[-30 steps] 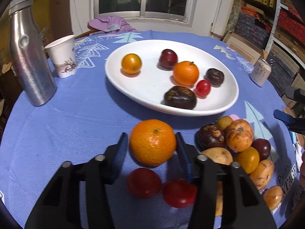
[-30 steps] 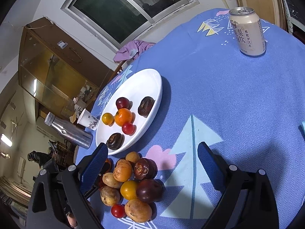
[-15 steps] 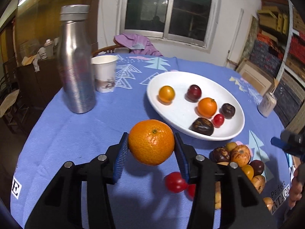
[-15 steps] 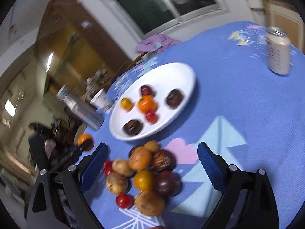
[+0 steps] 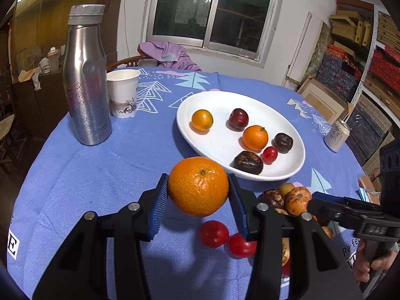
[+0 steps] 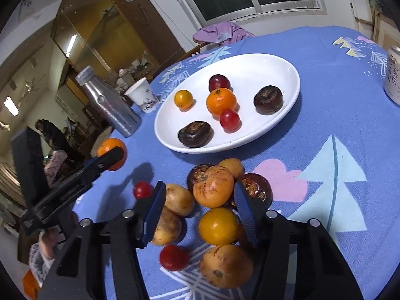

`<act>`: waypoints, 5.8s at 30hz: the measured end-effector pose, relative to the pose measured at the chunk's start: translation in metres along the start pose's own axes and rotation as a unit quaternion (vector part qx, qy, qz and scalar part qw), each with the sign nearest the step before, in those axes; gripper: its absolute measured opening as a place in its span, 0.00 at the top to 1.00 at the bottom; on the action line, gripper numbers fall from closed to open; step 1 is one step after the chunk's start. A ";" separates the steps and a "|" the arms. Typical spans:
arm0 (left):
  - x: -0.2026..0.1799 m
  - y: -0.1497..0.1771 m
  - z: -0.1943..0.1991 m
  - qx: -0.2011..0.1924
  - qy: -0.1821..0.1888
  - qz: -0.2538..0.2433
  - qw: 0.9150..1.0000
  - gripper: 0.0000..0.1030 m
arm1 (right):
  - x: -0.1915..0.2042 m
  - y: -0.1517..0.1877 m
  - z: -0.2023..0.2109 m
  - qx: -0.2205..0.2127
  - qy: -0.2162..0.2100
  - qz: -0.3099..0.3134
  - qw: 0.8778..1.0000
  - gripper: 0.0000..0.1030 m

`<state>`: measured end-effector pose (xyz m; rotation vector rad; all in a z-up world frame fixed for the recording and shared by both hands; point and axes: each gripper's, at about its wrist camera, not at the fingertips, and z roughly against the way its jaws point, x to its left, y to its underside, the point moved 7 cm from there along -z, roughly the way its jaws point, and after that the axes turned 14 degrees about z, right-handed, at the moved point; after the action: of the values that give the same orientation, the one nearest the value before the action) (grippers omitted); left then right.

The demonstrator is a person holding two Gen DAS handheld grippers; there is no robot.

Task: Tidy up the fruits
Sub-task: 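Grasp the pale striped fruit with the right gripper while the left gripper lifts the orange, then carry the orange and striped fruit onto the white plate, open both grippers, withdraw, then move the left gripper to a red tomato on the tablecloth and grasp it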

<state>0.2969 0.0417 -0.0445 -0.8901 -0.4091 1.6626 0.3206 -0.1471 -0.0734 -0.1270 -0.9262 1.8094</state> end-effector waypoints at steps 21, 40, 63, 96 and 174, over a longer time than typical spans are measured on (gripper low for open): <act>-0.005 0.007 -0.008 0.010 -0.008 -0.014 1.000 0.55 | -0.001 0.000 -0.003 -0.006 0.030 0.025 0.999 0.62; -0.057 -0.037 0.030 -0.042 0.015 -0.041 0.998 0.55 | -0.019 -0.070 0.134 -0.178 -0.002 -0.009 0.984 0.62; -0.035 -0.064 -0.119 0.035 -0.046 -0.011 0.998 0.55 | -0.084 -0.120 -0.052 -0.051 0.074 -0.021 0.996 0.62; -0.006 -0.025 -0.010 -0.040 -0.059 -0.018 0.997 0.11 | -0.008 -0.057 0.095 -0.149 0.047 0.033 0.987 0.26; 0.036 0.050 -0.019 0.047 -0.076 -0.019 0.996 0.68 | -0.071 0.031 0.086 -0.093 0.045 -0.104 0.989 0.13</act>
<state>0.2745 0.0571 -0.1028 -0.6839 -0.4450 1.7059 0.2870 -0.2571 -0.0564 -0.2197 -1.0041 1.5125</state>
